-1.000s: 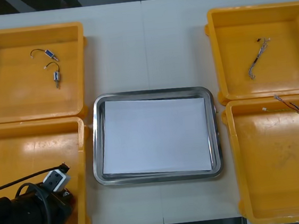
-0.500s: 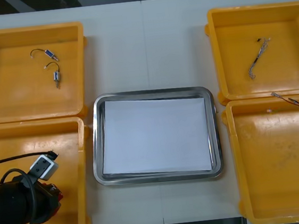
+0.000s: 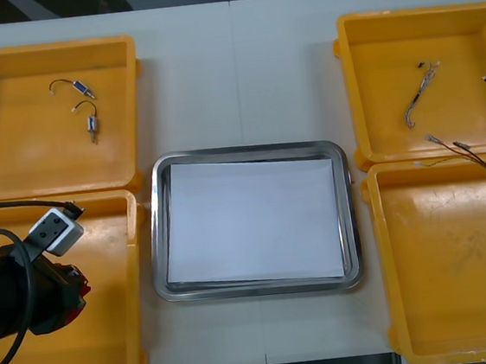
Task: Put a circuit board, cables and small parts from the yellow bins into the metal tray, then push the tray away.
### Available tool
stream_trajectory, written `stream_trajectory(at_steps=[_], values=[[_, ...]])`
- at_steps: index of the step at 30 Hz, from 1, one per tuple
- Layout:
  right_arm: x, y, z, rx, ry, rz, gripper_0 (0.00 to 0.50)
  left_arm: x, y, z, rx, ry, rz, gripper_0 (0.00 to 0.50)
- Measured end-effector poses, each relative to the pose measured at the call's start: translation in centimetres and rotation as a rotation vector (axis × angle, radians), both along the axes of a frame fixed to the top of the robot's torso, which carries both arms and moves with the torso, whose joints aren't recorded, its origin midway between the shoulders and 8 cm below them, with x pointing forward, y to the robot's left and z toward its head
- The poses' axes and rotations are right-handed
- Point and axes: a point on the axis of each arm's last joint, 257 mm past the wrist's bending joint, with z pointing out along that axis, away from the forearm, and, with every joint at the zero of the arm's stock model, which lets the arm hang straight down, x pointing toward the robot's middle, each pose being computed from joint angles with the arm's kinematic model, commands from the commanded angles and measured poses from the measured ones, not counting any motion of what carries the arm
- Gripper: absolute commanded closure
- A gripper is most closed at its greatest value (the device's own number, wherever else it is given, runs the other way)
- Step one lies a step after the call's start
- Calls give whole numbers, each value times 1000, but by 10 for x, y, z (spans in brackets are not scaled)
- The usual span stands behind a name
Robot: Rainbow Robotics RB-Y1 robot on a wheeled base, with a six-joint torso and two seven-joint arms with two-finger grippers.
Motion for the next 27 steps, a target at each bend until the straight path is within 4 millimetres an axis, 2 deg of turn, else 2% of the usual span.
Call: stream_trajectory(at_steps=[7, 11, 23, 27], values=[[-2, 5, -2, 2, 10, 20, 500, 6, -23, 34, 32, -51, -75, 500], [-3, 7, -5, 0, 20, 27, 500, 13, -40, 44, -8, -62, -75, 500], [-6, 13, -12, -6, 45, 47, 500, 12, -129, 42, -25, -69, -281, 499], [-7, 14, -14, -6, 49, 51, 500, 18, -154, 39, -48, -64, -309, 500]])
